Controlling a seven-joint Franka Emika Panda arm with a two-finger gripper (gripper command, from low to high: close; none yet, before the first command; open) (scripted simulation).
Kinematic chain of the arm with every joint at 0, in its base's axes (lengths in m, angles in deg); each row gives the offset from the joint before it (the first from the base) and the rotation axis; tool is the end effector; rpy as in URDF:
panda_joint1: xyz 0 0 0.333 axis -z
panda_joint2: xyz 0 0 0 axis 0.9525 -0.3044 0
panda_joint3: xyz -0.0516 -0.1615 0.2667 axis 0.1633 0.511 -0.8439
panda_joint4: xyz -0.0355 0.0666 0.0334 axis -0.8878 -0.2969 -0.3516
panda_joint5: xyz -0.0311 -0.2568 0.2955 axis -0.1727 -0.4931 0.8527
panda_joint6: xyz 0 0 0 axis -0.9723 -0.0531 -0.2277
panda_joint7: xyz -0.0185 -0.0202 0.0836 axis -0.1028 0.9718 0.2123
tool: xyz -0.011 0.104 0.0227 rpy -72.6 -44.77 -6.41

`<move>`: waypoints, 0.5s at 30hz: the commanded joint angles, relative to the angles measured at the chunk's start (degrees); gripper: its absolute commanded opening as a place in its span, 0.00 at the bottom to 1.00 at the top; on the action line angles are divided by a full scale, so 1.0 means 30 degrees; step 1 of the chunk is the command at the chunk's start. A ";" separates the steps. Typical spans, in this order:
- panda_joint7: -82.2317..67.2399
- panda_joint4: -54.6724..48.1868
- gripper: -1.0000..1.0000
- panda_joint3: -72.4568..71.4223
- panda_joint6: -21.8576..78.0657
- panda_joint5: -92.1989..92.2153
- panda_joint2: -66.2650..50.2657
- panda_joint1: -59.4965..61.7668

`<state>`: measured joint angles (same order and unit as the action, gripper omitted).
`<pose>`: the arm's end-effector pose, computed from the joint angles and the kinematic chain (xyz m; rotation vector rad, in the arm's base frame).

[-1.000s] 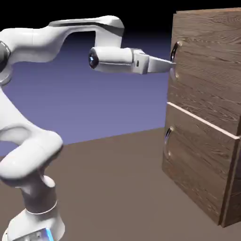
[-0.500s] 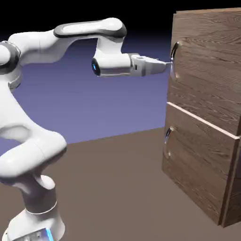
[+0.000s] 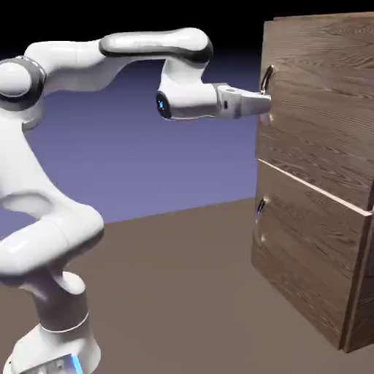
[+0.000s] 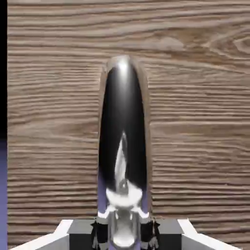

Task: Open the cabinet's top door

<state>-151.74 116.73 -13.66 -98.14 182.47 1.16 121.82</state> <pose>0.4638 0.1091 0.5876 -1.7636 0.6905 -1.7355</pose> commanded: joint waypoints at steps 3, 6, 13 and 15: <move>-0.0955 0.0630 0.00 0.1723 0.0214 -0.0017 -0.0462 -0.2075; -0.1888 0.1177 0.00 0.3491 0.0358 -0.0014 -0.0825 -0.4151; -0.3278 0.2391 0.00 0.7702 0.0594 -0.0601 -0.1154 -0.8997; -0.2649 0.2989 0.00 0.8888 0.0776 -0.1674 -0.0891 -1.0381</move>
<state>-159.72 125.71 13.00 -95.78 177.46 -1.52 90.68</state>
